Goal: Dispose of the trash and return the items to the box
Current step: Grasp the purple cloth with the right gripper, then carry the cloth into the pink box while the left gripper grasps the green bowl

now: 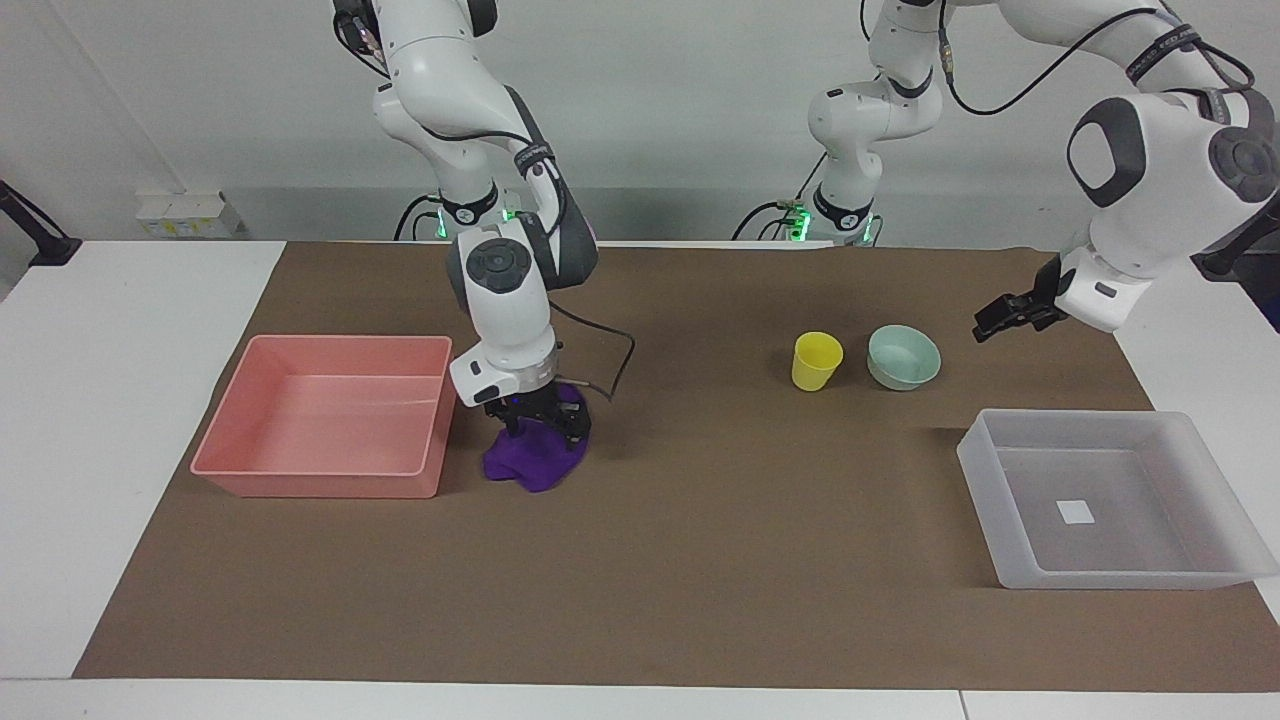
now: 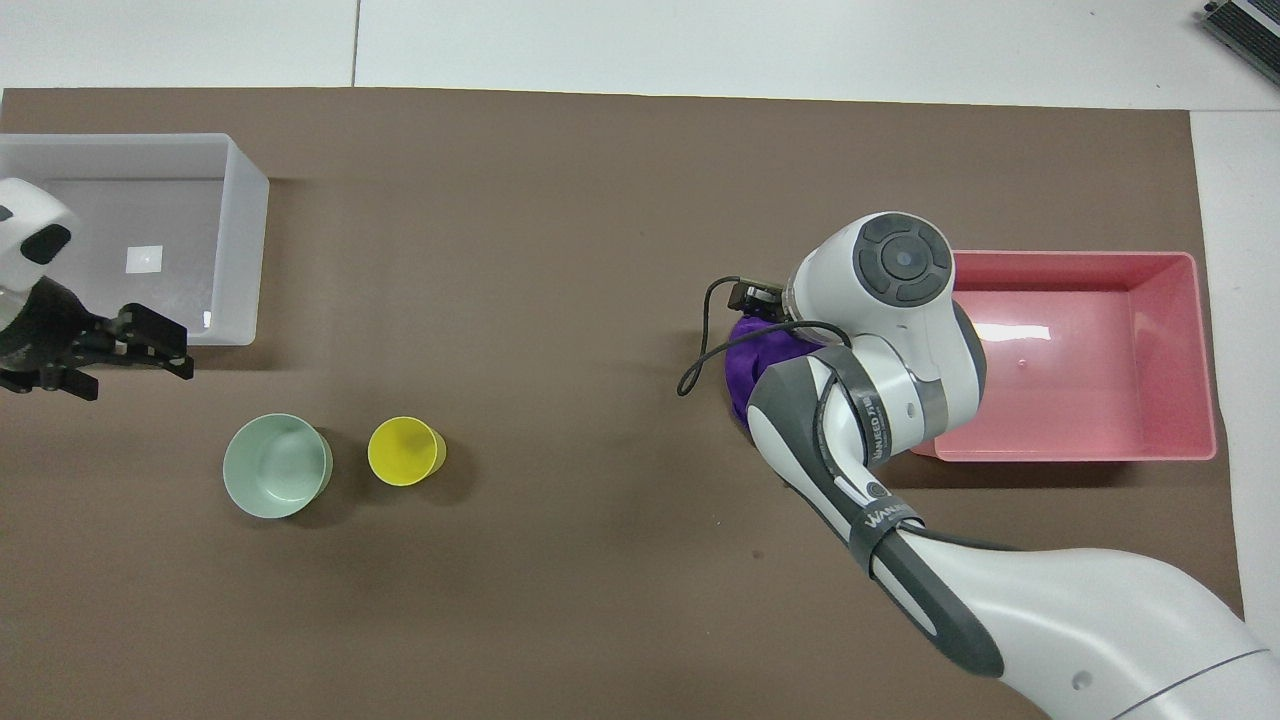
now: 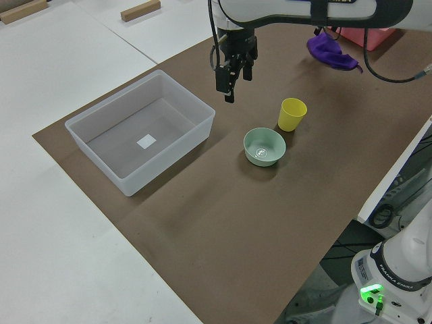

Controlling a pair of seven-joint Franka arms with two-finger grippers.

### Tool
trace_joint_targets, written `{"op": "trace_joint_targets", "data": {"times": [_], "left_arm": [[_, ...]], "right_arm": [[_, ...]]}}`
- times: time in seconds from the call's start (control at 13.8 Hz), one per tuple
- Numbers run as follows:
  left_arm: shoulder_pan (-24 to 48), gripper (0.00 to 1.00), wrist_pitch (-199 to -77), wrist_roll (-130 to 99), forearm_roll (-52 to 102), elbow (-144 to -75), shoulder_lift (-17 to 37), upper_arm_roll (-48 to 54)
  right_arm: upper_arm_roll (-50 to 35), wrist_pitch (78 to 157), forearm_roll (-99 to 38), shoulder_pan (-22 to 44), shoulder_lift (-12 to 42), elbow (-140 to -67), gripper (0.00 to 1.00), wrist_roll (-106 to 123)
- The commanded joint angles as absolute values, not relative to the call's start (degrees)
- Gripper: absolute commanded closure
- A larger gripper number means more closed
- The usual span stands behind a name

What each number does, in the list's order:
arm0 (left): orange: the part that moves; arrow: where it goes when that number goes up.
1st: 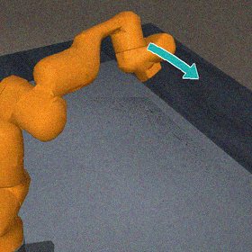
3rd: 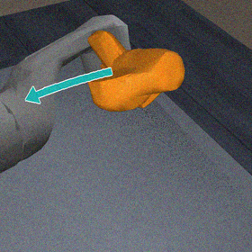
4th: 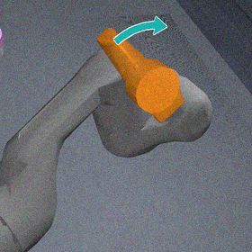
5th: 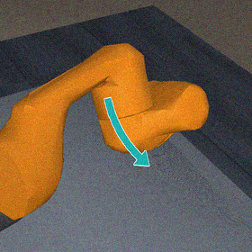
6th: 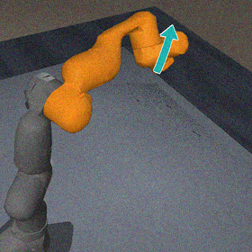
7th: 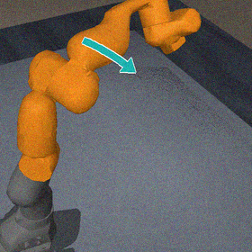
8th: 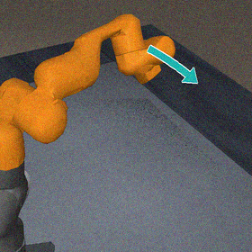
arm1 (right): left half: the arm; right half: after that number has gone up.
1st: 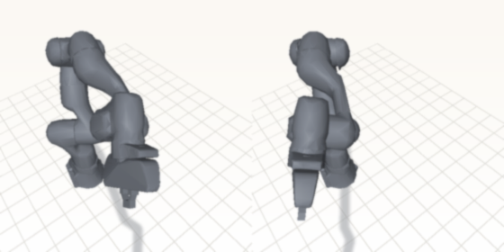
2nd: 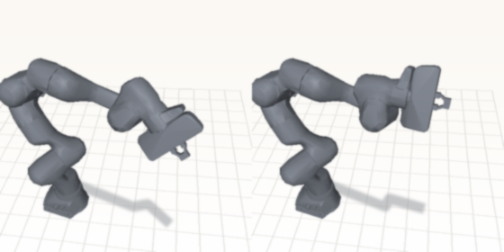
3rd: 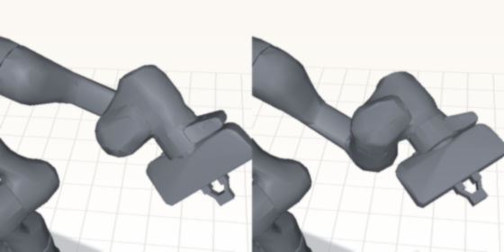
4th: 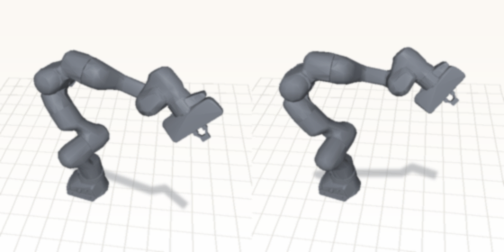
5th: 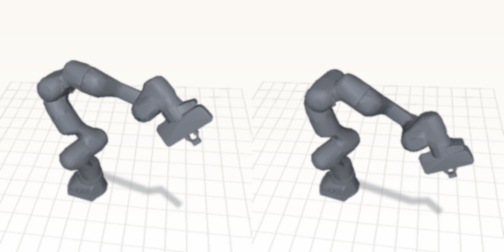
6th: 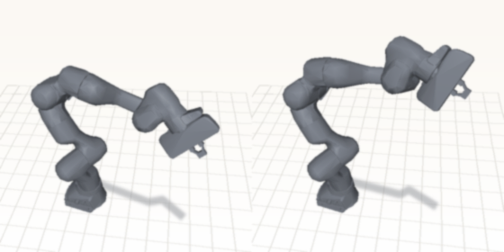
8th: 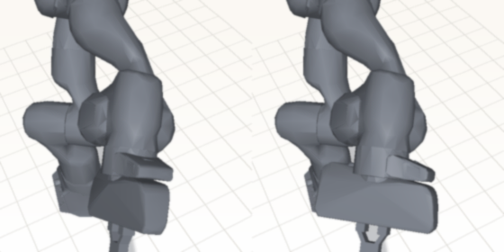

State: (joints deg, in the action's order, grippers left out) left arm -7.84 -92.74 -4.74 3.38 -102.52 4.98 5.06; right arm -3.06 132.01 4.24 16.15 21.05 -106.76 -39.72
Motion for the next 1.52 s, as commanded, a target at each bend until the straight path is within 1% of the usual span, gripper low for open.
{"op": "trace_joint_targets", "data": {"times": [0.0, 0.07, 0.14, 0.22, 0.29, 0.36, 0.43, 0.51, 0.58, 0.72, 0.8, 0.94, 1.01, 1.08, 1.16, 1.3, 1.45], "left_arm": [[-8.53, 0.0, -100.76, 0.07, 5.89, -116.92, -2.69, 5.54], [-8.96, 0.0, -105.42, 2.35, 7.11, -122.46, -5.07, 5.36], [-9.49, 0.0, -109.21, 5.33, 8.08, -126.17, -5.71, 5.19], [-10.62, 0.0, -110.99, 7.8, 8.43, -126.99, -4.67, 5.1], [-12.72, 0.0, -111.96, 9.3, 8.35, -127.52, -2.48, 5.18], [-13.53, 0.0, -112.32, 10.19, 8.7, -127.7, -1.5, 5.19], [-13.71, 0.0, -111.54, 10.37, 8.96, -128.14, -0.8, 5.19], [-13.62, 0.0, -113.01, 10.55, 9.23, -130.15, -0.27, 5.19], [-13.19, 0.0, -113.9, 10.46, 10.45, -130.6, 0.17, 5.19], [-13.53, 0.0, -114.34, 10.55, 11.51, -130.7, 2.27, 5.19], [-13.71, 0.12, -114.52, 10.55, 12.64, -130.43, 3.5, 5.19], [-13.8, 0.5, -113.91, 10.55, 13.62, -130.25, 4.04, 5.1], [-13.89, 0.72, -113.91, 10.55, 13.62, -130.17, 4.39, 5.1], [-13.71, 0.9, -113.99, 10.55, 13.62, -130.08, 4.57, 5.1], [-13.71, 1.0, -114.17, 10.55, 13.62, -130.08, 4.57, 5.1], [-14.32, 1.0, -113.91, 10.63, 13.62, -129.9, 4.75, 5.1], [-14.59, 1.0, -113.03, 10.55, 13.62, -129.03, 4.66, 5.1]], "right_arm": [[-3.08, 135.43, 9.74, 15.73, 21.09, -110.91, 0.0, -42.18], [-3.08, 135.87, 9.84, 15.73, 21.35, -110.92, 0.0, -42.36], [-3.08, 135.88, 9.84, 15.65, 21.44, -110.92, 0.0, -42.54], [-3.08, 135.97, 9.93, 15.73, 21.45, -110.92, 0.39, -42.54], [-3.08, 135.97, 10.02, 15.73, 21.36, -110.92, 0.89, -42.45], [-3.16, 136.05, 10.11, 15.73, 21.44, -110.92, 1.0, -42.45], [-3.16, 135.97, 10.11, 15.73, 21.36, -110.92, 1.0, -42.54], [-3.16, 135.79, 10.11, 15.73, 21.1, -110.92, 1.0, -42.45], [-3.08, 135.18, 10.63, 15.82, 20.66, -110.92, 1.0, -41.58], [-3.08, 133.77, 10.81, 15.21, 18.12, -110.83, 1.0, -40.96], [-3.08, 133.33, 10.81, 14.86, 16.97, -110.74, 1.0, -40.87], [-2.99, 129.84, 10.72, 14.24, 13.55, -110.57, 1.0, -41.04], [-2.99, 127.03, 10.72, 13.72, 10.66, -110.57, 1.0, -41.04], [-2.9, 123.78, 10.72, 12.67, 8.29, -110.22, 1.0, -40.87], [-2.9, 121.23, 10.72, 11.09, 5.74, -110.13, 1.0, -40.78], [-2.81, 117.88, 10.72, 8.01, 1.78, -110.13, 1.0, -39.74], [-2.64, 116.11, 10.72, 4.68, -0.6, -110.13, 1.0, -37.1]]}}
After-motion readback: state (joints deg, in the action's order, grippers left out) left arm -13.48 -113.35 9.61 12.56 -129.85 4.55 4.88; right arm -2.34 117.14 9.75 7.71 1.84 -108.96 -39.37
